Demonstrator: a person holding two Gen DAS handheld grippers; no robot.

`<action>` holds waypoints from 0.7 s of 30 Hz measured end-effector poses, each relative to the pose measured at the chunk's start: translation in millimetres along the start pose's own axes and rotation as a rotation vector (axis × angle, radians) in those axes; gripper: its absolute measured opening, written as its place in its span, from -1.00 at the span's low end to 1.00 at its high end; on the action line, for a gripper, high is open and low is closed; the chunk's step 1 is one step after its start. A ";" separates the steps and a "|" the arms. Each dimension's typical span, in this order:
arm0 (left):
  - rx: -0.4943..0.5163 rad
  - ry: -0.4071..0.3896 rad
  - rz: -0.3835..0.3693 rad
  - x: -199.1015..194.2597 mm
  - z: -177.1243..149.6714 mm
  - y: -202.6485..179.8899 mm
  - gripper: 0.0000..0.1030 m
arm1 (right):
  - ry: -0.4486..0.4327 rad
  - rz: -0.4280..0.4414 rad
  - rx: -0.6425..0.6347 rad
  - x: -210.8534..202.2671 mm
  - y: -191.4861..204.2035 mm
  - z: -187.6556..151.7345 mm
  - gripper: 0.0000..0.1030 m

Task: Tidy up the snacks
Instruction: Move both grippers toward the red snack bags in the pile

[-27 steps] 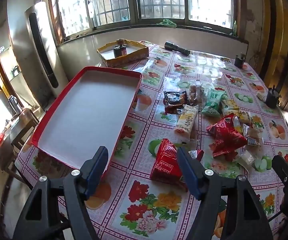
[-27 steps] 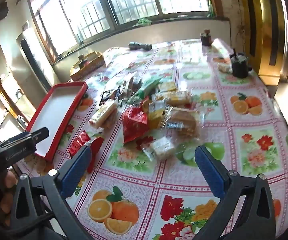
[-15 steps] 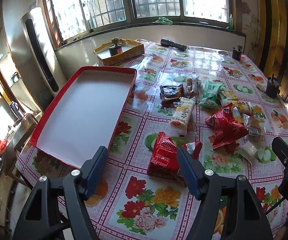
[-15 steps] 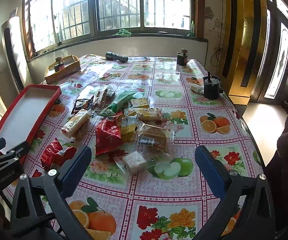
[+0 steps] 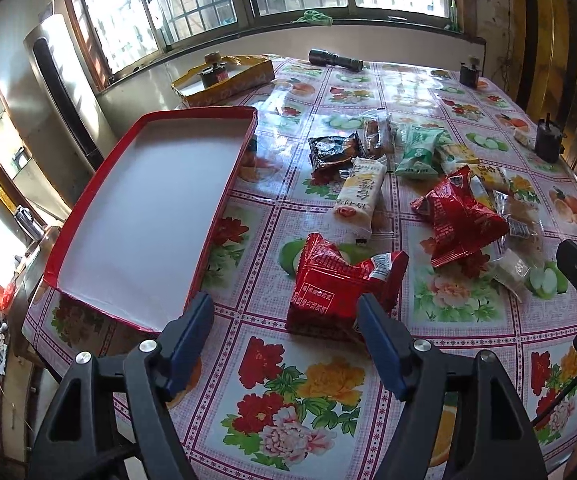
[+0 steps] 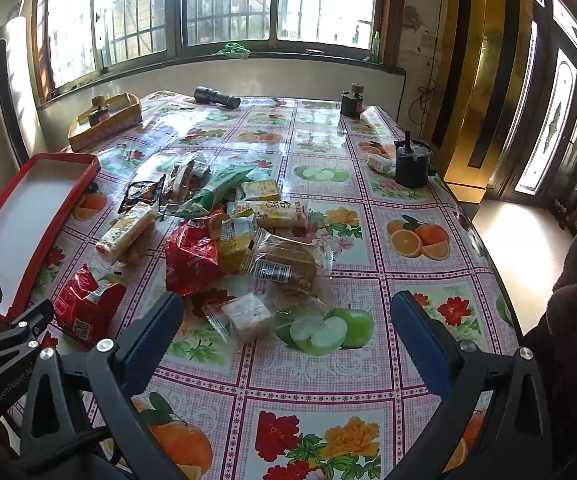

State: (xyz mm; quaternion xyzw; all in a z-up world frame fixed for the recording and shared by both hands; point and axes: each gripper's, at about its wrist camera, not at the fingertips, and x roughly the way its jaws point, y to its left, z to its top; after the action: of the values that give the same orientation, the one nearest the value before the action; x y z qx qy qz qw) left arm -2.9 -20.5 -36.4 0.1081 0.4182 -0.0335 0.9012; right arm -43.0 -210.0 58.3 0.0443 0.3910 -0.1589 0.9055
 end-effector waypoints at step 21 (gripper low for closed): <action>0.016 0.081 0.013 25.1 -1.7 6.3 0.44 | 0.032 -0.020 -0.041 15.2 4.8 0.8 1.00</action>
State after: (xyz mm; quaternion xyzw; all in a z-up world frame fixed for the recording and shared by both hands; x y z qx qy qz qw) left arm 13.0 -13.2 -55.5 0.1195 0.4536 -0.0265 0.8828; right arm -31.1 -209.5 47.7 0.0242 0.4092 -0.1591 0.8982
